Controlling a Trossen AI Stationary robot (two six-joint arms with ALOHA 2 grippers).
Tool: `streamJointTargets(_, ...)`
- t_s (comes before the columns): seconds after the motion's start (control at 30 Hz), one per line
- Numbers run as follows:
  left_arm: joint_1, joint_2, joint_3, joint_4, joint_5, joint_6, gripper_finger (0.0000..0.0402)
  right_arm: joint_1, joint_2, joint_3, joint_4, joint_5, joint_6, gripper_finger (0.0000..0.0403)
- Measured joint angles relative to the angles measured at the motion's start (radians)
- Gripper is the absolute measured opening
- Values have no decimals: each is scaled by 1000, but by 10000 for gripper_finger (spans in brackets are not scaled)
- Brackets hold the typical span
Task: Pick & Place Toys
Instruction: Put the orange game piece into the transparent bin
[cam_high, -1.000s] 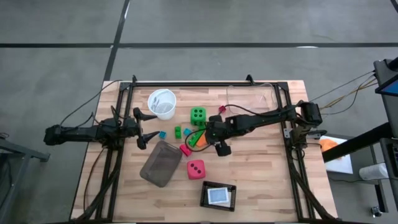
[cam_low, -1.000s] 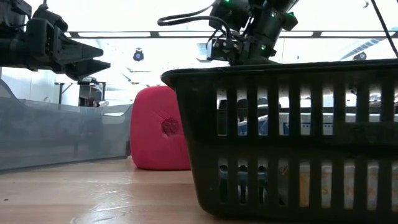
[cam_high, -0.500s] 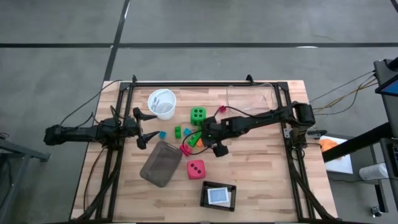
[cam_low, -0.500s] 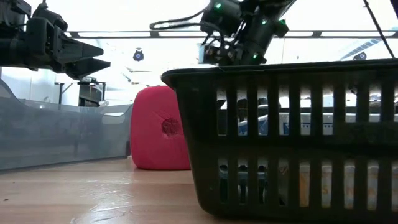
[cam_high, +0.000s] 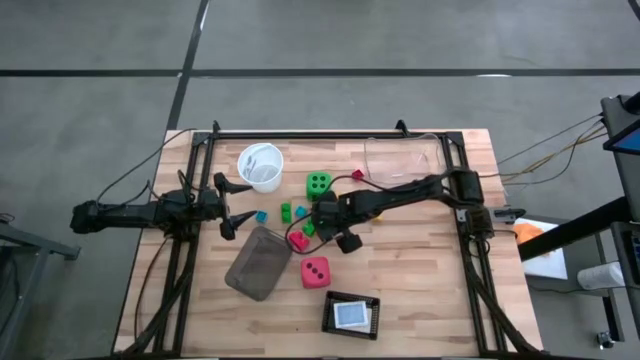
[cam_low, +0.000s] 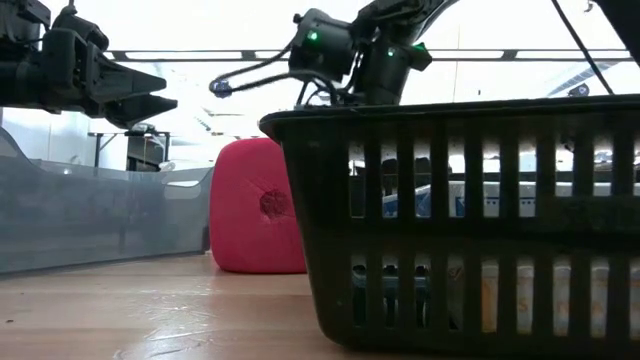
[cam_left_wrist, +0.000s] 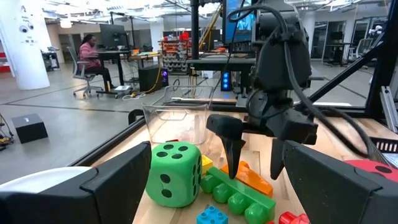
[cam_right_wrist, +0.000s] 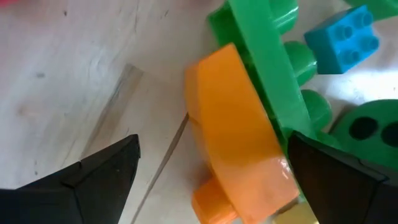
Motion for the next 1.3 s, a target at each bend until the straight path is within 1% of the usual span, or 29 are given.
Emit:
streamJointTargets(0.2, 0, 0, 0, 0, 0, 0, 362, 1, 27, 5, -32, 3, -10, 397)
streamJointTargets(0.37, 0, 0, 0, 0, 0, 0, 362, 3, 25, 2, -94, -24, 47, 395)
streamJointTargets(0.43, 0, 0, 0, 1, 0, 0, 362, 5, 19, 0, -118, -26, 67, 386)
streamJointTargets(0.53, 0, 0, 0, 0, 0, 0, 362, 8, 5, -3, -141, -34, 89, 359)
streamJointTargets(0.67, 0, 0, 0, 0, 0, 0, 362, 7, 1, -2, -139, -34, 125, 308)
streamJointTargets(0.97, 0, 0, 0, 1, 0, -2, 362, 7, 7, -2, -154, -32, 203, 161)
streamJointTargets(1.3, 0, 0, 0, 0, 0, -3, 362, 12, 3, -2, -183, -30, 228, 161)
